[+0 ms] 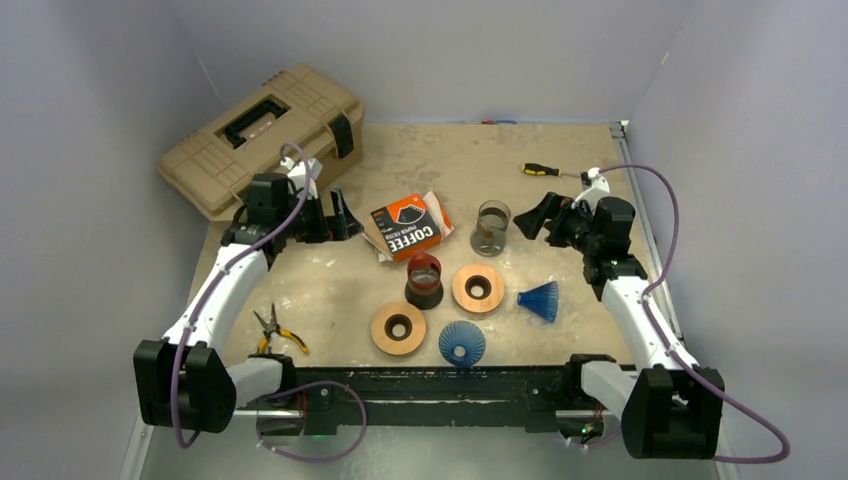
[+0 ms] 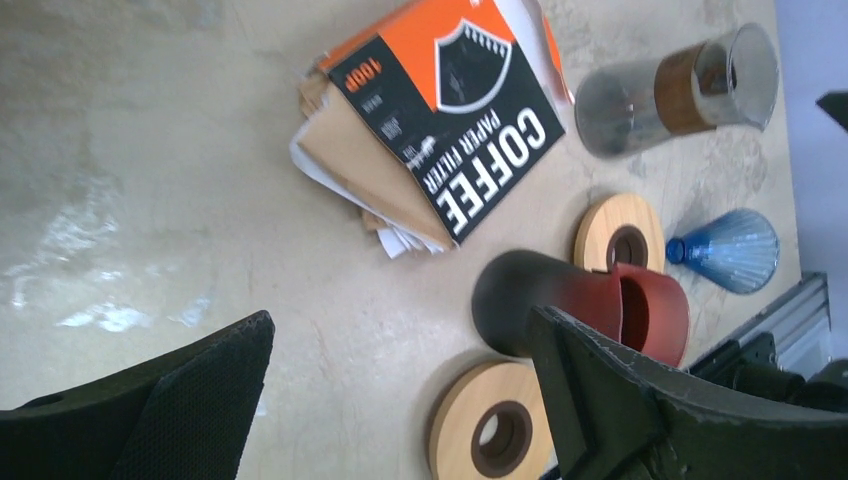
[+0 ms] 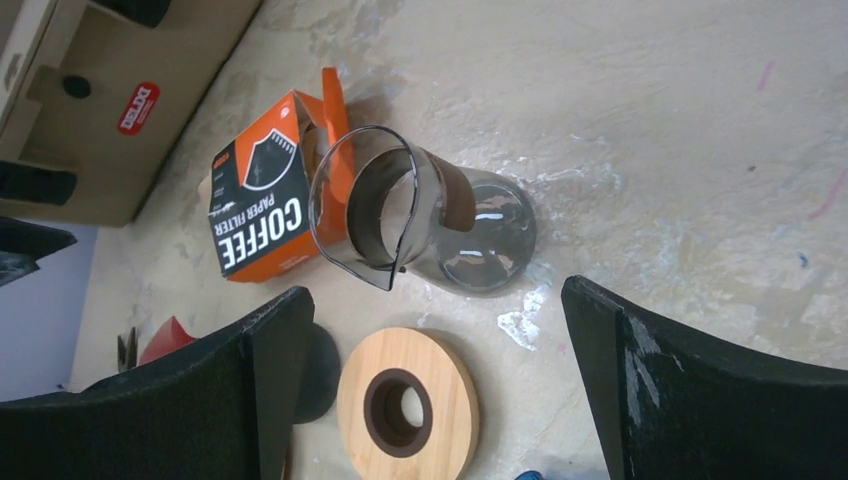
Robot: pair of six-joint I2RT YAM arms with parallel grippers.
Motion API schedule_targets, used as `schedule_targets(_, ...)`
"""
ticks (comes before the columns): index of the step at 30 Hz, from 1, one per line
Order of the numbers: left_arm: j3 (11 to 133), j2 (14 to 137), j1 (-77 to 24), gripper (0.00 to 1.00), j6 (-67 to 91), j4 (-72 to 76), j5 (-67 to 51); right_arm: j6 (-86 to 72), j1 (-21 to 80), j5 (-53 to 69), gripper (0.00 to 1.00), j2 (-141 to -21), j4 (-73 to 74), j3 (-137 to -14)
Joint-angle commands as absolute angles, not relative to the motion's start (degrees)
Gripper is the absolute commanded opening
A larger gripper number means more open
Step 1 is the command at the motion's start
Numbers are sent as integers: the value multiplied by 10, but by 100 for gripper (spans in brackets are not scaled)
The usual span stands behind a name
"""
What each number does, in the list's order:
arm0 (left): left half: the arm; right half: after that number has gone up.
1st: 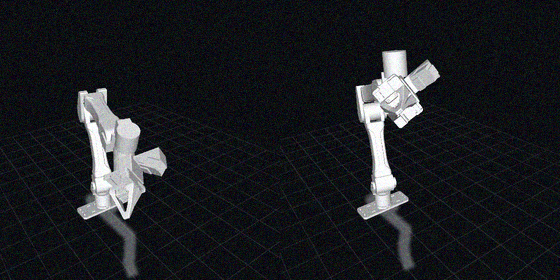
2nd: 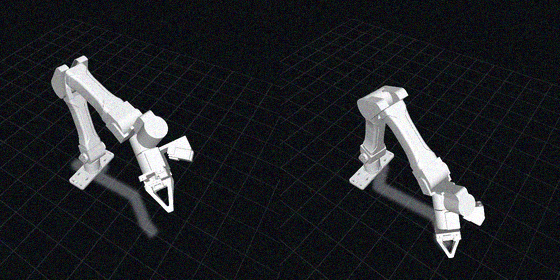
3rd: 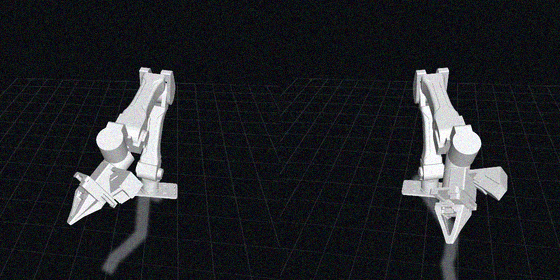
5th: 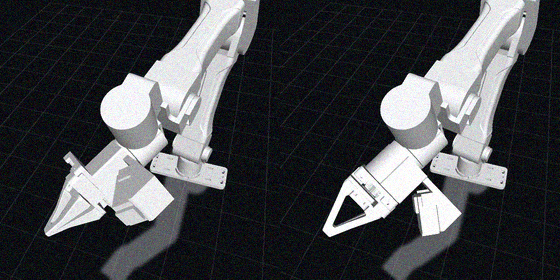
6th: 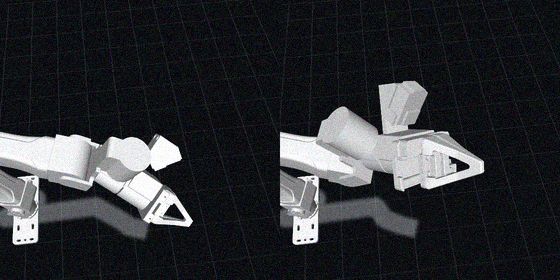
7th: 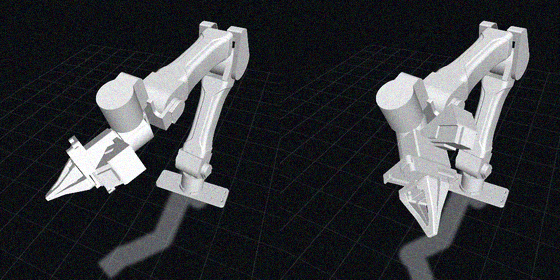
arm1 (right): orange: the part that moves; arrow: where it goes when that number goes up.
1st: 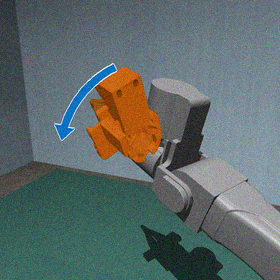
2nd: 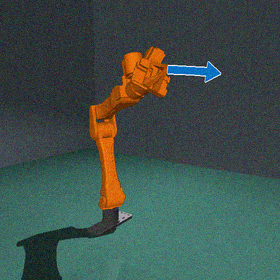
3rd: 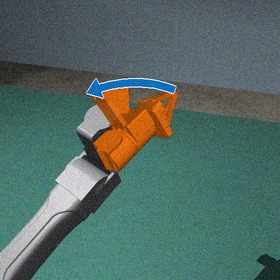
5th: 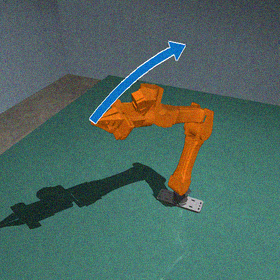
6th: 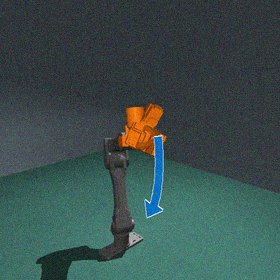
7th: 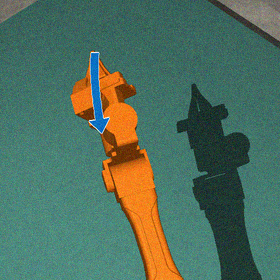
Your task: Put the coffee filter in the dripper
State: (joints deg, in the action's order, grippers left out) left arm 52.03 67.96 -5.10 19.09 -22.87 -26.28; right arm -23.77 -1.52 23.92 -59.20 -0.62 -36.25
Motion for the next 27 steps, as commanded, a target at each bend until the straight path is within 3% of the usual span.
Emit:
schedule_targets(1, 510, 661, -105, 97, 210, -260, -230, -216, -15, 321, 99, -603, -22, -365)
schedule_targets(7, 512, 667, -178, 94, 259, -324, -98, -235, 20, 355, 99, -600, -4, -379)
schedule_targets(12, 502, 651, -261, 96, 321, -341, 28, -262, 138, 293, 99, -585, 22, -418)
schedule_targets(19, 462, 668, -352, 95, 379, -333, 87, -260, 255, 242, 95, -641, 64, -472)
schedule_targets(27, 363, 631, -395, 87, 438, -280, 55, -263, 346, 192, 83, -735, 84, -502)
